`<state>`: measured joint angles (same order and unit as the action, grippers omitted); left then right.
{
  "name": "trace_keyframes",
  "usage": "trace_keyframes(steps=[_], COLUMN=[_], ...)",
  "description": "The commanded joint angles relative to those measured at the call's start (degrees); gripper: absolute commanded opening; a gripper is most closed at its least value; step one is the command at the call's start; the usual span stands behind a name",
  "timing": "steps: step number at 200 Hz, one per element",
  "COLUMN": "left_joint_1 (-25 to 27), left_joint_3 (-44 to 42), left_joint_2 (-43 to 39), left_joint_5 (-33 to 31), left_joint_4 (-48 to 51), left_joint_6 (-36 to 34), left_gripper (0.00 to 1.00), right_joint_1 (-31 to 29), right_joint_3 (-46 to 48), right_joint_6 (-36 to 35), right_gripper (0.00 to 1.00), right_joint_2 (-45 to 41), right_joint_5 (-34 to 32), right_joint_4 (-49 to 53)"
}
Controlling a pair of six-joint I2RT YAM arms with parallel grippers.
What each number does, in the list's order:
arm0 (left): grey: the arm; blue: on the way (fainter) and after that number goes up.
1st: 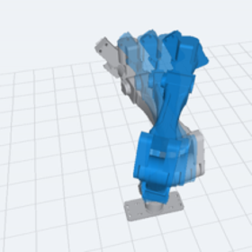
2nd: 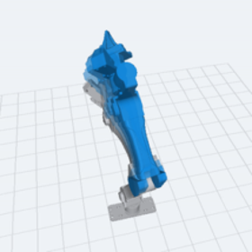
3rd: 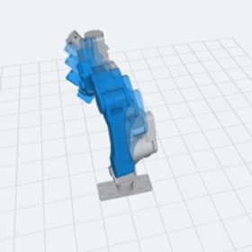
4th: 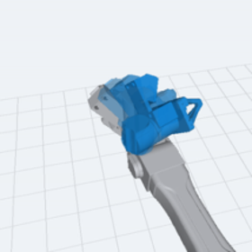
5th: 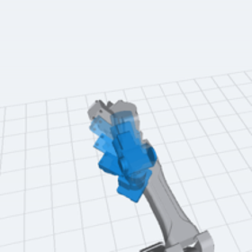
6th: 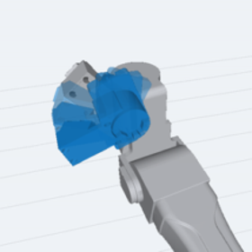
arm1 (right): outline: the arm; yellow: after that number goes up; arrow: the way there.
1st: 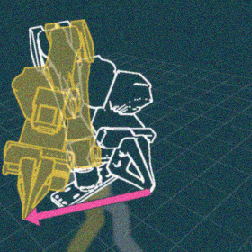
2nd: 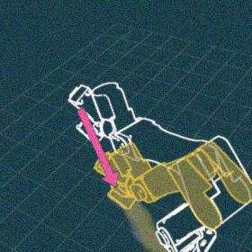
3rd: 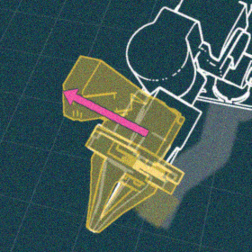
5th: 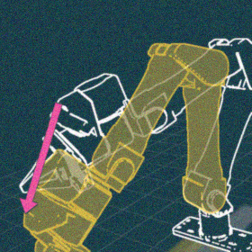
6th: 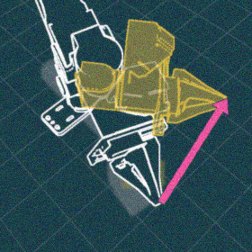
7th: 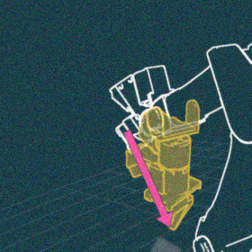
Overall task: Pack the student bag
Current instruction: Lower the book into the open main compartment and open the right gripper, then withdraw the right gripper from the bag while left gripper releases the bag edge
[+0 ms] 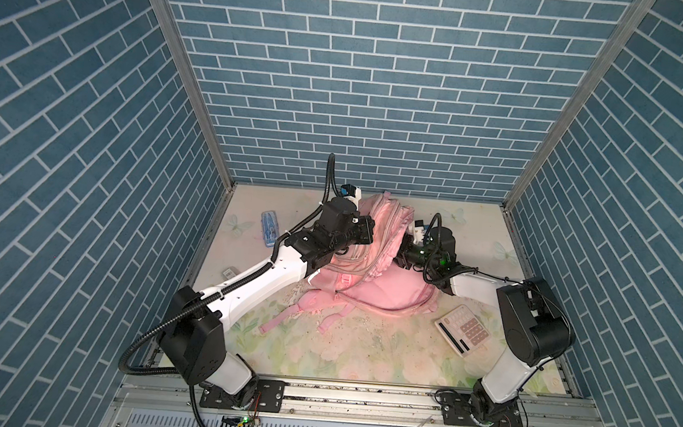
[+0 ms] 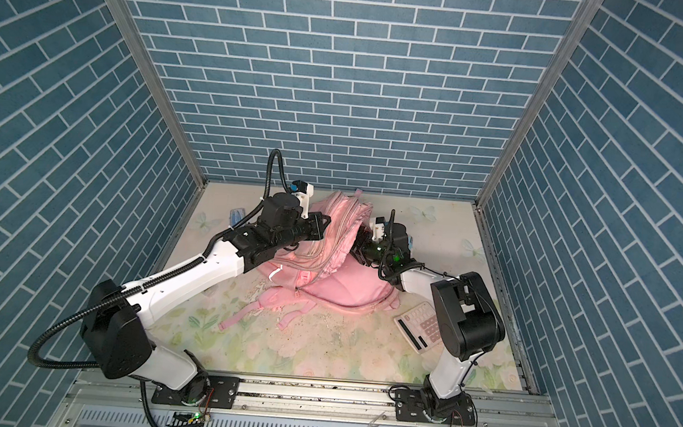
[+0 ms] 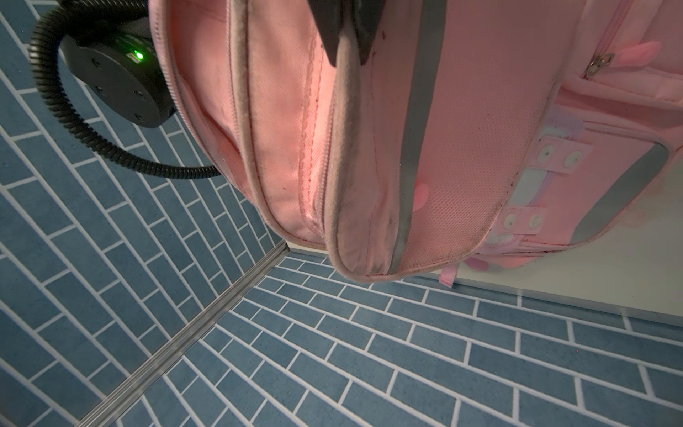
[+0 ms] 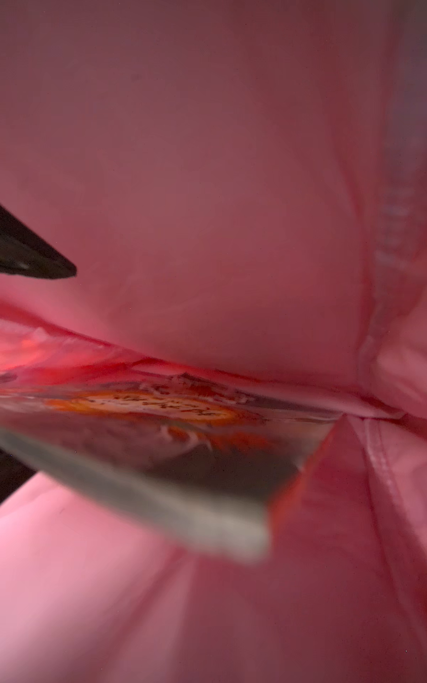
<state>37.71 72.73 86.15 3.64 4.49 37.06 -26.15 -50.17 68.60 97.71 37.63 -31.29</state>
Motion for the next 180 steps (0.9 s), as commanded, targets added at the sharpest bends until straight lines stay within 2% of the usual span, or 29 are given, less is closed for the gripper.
trace_keyframes(steps=[1,27,59,86,109,144,180], left_joint_1=[-1.7,-3.2,-3.5,-3.5,-3.5,-3.5,-3.4], left_joint_3=[1.0,-0.1,-1.1,-0.2,0.7,4.7,8.2], left_joint_2=[-1.3,-1.5,-0.8,1.2,2.6,5.6,6.8], left_joint_5=[-2.9,-2.7,-0.4,4.5,9.9,16.8,19.5], left_joint_4=[-9.6,-10.0,-12.7,-11.2,-8.7,2.8,13.7], left_joint_6=[0.4,0.3,-0.6,-4.3,-11.3,-26.5,-44.2], left_gripper=[0.00,0.00,0.00,0.00,0.00,0.00,0.33], right_joint_1=[-0.1,0.8,4.0,6.3,8.7,12.5,14.3], right_joint_3=[1.1,3.0,8.1,7.8,10.3,11.8,12.5], right_joint_6=[-5.7,-9.5,-10.8,-15.2,-16.2,-19.9,-22.3], right_gripper=[0.71,0.75,0.78,0.79,0.79,0.79,0.78], right_joint_2=[-6.6,-12.3,-20.7,-28.3,-33.8,-39.0,-42.1], right_joint_5=[-3.1,-6.4,-7.0,-10.8,-11.9,-14.9,-16.4], right_joint_4=[10.7,17.7,17.7,28.3,31.4,38.9,43.2])
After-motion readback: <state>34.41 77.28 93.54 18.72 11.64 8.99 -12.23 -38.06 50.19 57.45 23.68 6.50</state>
